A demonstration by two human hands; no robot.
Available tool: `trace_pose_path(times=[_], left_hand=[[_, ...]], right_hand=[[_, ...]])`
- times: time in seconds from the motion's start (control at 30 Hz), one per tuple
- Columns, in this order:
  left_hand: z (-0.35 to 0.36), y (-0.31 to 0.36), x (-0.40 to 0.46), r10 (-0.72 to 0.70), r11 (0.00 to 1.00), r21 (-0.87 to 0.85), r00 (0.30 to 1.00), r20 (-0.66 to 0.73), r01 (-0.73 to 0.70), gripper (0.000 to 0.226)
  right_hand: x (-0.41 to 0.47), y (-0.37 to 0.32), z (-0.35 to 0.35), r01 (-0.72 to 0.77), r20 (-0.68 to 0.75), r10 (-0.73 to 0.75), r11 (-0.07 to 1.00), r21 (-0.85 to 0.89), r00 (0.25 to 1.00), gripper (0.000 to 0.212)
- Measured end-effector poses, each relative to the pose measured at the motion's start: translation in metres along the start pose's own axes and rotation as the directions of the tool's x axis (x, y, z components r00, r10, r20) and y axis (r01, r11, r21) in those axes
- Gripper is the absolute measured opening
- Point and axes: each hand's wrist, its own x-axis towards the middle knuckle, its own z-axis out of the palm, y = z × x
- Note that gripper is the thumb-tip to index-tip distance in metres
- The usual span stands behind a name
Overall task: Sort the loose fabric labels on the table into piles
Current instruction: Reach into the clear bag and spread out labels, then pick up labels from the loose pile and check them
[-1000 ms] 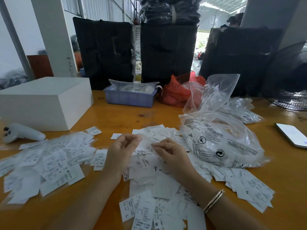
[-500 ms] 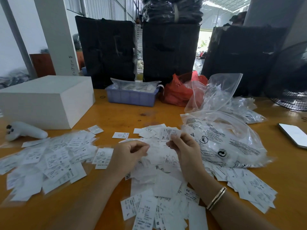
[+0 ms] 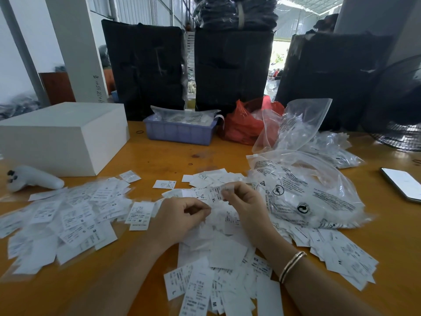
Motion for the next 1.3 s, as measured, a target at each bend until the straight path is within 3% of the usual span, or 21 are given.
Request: trace_pose_path(times=[0.13,0.33,0.47,0.57,0.77,0.9,1.07,1.3], left_hand=[[-0.002,-0.001,0.000,-0.017,1.000,-0.001,0.999,0.027,0.017,0.010],[-0.002,-0.003,0.001,-0.066,0.998,-0.022,0.997,0.026,0.067,0.004],[-0.005,-0.003,0.002,-0.089,0.993,-0.079,0.996,-0.019,0.087,0.013],[-0.007,-0.003,0.003,-0.110,0.989,-0.095,0.994,0.006,0.110,0.011],[-0.006,-0.001,0.002,-0.113,0.982,-0.147,0.991,0.070,0.123,0.014],[-0.003,0.000,0.002,-0.162,0.969,-0.183,0.986,0.032,0.165,0.013],[0.001,0.000,0.002,-0.207,0.955,-0.219,0.978,-0.012,0.200,0.010],[0.001,0.000,0.002,-0.280,0.907,-0.326,0.960,0.007,0.267,0.006]], right_hand=[[0.000,0.000,0.000,0.003,-0.001,-0.003,1.000,0.012,1.000,0.018],[-0.002,-0.004,0.002,0.030,0.047,-0.025,0.993,-0.113,0.999,0.021],[-0.004,-0.005,-0.004,0.042,0.099,-0.024,0.982,-0.185,0.995,0.012],[-0.004,-0.004,-0.006,0.049,0.160,-0.008,0.967,-0.250,0.987,0.017],[-0.004,-0.001,-0.003,0.049,0.184,-0.013,0.980,-0.194,0.983,0.038],[-0.003,0.002,-0.001,0.017,0.112,0.000,0.988,-0.151,0.994,0.028],[-0.008,-0.004,0.006,0.015,0.163,0.029,0.966,-0.259,0.986,0.029],[-0.007,-0.009,0.003,-0.127,0.247,0.159,0.982,-0.139,0.956,0.020]])
